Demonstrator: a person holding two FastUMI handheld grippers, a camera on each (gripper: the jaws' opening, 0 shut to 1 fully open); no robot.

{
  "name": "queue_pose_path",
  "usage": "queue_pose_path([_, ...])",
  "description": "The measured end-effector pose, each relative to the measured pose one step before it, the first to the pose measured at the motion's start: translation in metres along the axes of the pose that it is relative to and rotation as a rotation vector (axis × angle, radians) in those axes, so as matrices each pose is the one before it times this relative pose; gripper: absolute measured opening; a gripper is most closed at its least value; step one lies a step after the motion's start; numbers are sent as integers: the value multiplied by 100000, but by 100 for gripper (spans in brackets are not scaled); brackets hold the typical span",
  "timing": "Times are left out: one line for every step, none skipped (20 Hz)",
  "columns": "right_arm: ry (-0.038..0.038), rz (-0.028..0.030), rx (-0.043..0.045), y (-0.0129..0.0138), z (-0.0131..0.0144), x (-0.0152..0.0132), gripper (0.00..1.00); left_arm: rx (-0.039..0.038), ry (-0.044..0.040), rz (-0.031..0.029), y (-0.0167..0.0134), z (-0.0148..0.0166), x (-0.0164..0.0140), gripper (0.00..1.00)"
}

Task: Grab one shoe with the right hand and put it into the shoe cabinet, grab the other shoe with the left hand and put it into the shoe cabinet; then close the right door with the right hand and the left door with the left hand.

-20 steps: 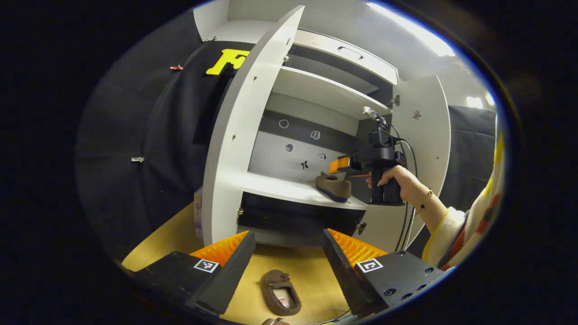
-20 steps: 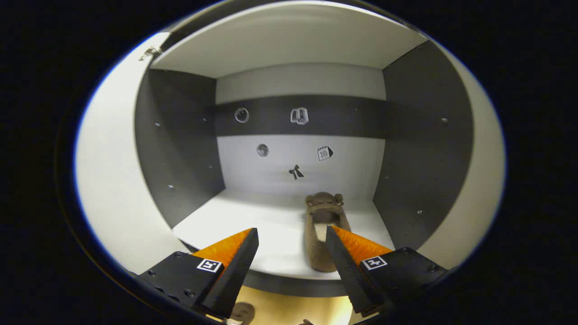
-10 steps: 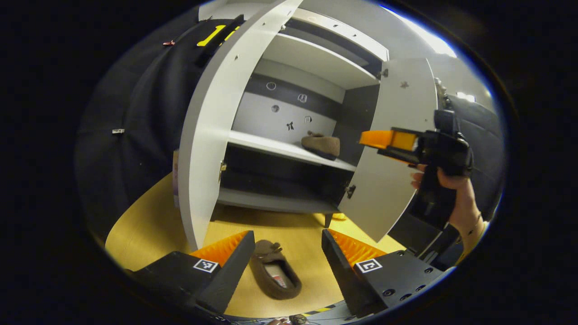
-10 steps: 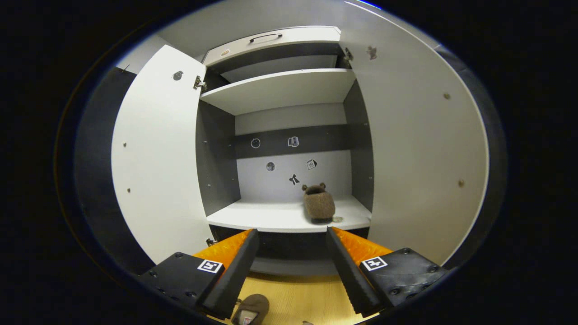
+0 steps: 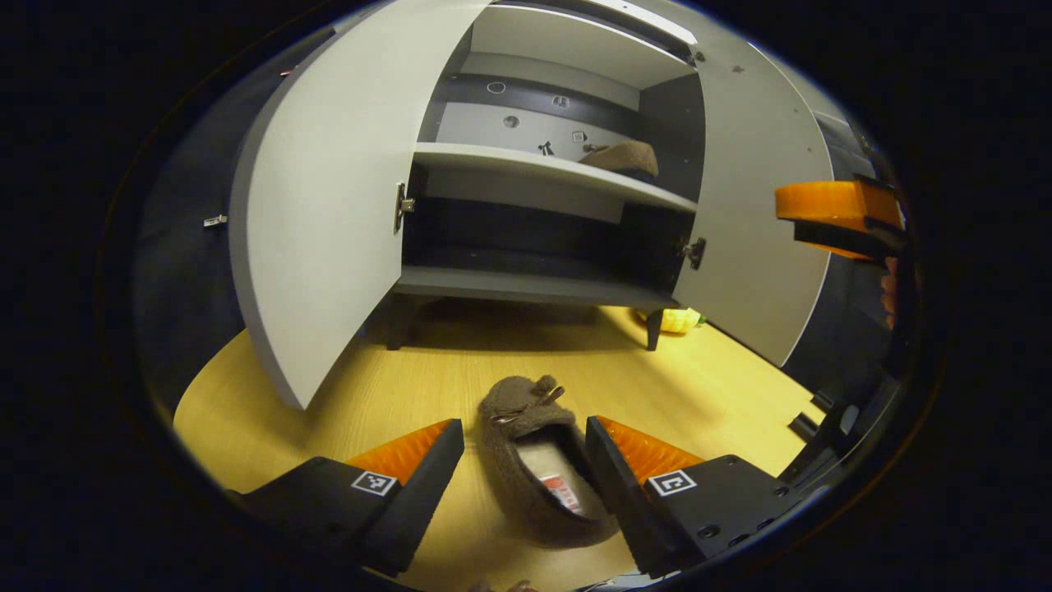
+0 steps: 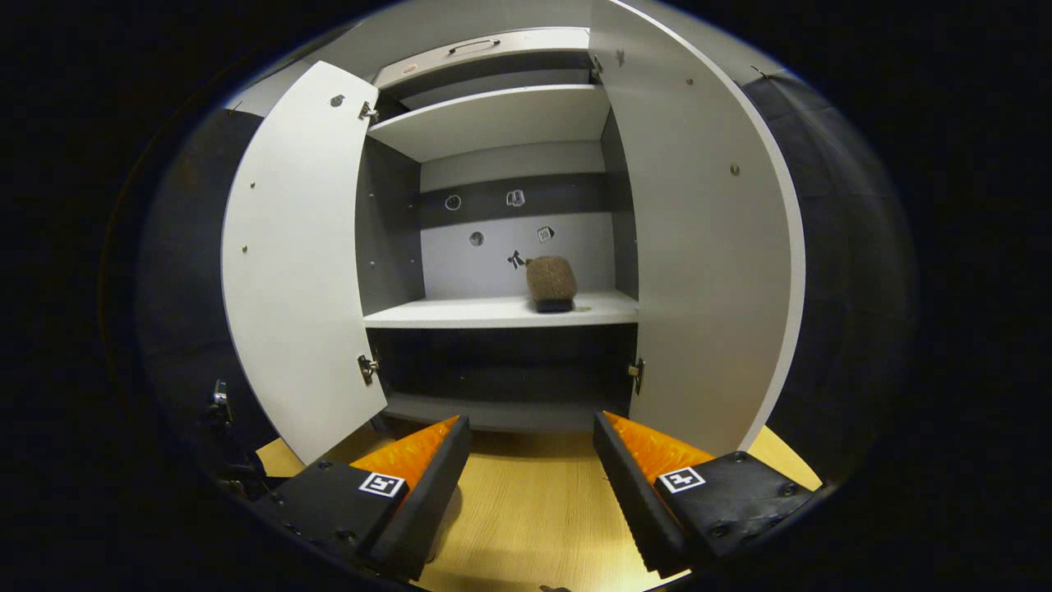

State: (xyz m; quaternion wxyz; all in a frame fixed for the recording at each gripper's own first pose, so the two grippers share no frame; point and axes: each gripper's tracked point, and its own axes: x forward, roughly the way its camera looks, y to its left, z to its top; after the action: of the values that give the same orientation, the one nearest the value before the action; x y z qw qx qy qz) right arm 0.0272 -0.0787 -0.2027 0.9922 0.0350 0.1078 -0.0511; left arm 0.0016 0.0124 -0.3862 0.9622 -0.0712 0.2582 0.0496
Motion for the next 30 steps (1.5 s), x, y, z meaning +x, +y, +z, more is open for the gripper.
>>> queue_pose_path([1662,803,823,-294,-673,205,96,479,1273,1872,242,-721,737,95])
queue_pose_path([1801,617,515,-344,-690,191,96,-46,1732,1264,127,-745,419,89])
queue_pose_path([1376,498,90,-323,-375,233,96,-633,1374,539,23,-570,614,86])
queue_pose_path([812,757,-161,-180,-211,209,96,-914,603,456,23,-364,676,84])
queue_pose_path([194,1049,-333,-106,-32,147,96,-661,206,650,70,-208,507,83])
queue_pose_path([90,1065,-421,13,14,126,96,-195,70,707,31,-118,505,80])
queue_pose_path([72,1317,-689,142,-29,274,96,429,-285,660,29,28,564,78])
queue_pose_path([274,978,-829,7,-76,249,96,817,319,866,159,-68,306,66])
queue_pose_path([814,757,-642,-84,-305,276,96,722,53,927,105,54,707,61])
queue_pose_path([869,677,-185,7,-223,310,96,278,328,-487,-77,-17,459,58])
queue_pose_path([846,521,65,-62,-242,305,96,31,967,-794,-208,-112,480,57])
queue_pose_path([729,258,26,-100,-193,240,96,-111,668,63,159,-119,477,54])
queue_pose_path([482,59,-39,-155,-179,264,96,57,386,444,105,32,383,53])
queue_pose_path([491,52,-81,-91,-224,369,96,630,179,1014,287,7,336,47])
queue_pose_path([997,-104,-78,-176,-340,404,96,547,71,147,204,87,290,43])
queue_pose_path([1406,-393,-87,-214,-471,282,96,218,-161,425,159,47,97,34])
queue_pose_path([1123,-439,300,-68,-346,287,96,2,-2,298,193,25,259,32])
queue_pose_path([737,-81,802,-50,-196,227,96,107,-9,489,199,30,85,22])
queue_pose_path([404,161,854,90,-99,207,96,244,66,218,101,97,7,20])
queue_pose_path([229,124,392,130,-15,165,96,803,480,305,77,8,-86,11])
queue_pose_path([318,155,-54,115,-63,102,96,634,832,148,42,95,-141,9])
queue_pose_path([379,356,-218,244,2,99,96,44,225,72,-31,257,-377,7])
queue_pose_path([228,480,-258,315,105,-58,96,-148,-617,-320,-114,735,-630,7])
queue_pose_path([-118,442,-230,352,247,-118,96,138,-1836,-738,-183,1073,-891,6])
queue_pose_path([-255,232,-295,318,349,-232,96,309,-2687,-845,-272,1615,-1136,6])
queue_pose_path([-518,41,-417,359,525,-300,96,612,-2990,-1024,-314,1882,-1245,6])
queue_pose_path([-639,-387,-627,215,426,-303,96,499,-3137,-1111,-256,2128,-1304,6])
queue_pose_path([-400,-642,-845,243,486,-293,96,152,-3194,-887,-236,2155,-1243,6])
queue_pose_path([-453,-652,-974,195,418,-270,96,-76,-2799,-1047,-200,2365,-1215,6])
queue_pose_path([-409,-695,-1087,223,373,-303,96,-320,-1646,-194,-38,2132,-1260,6])
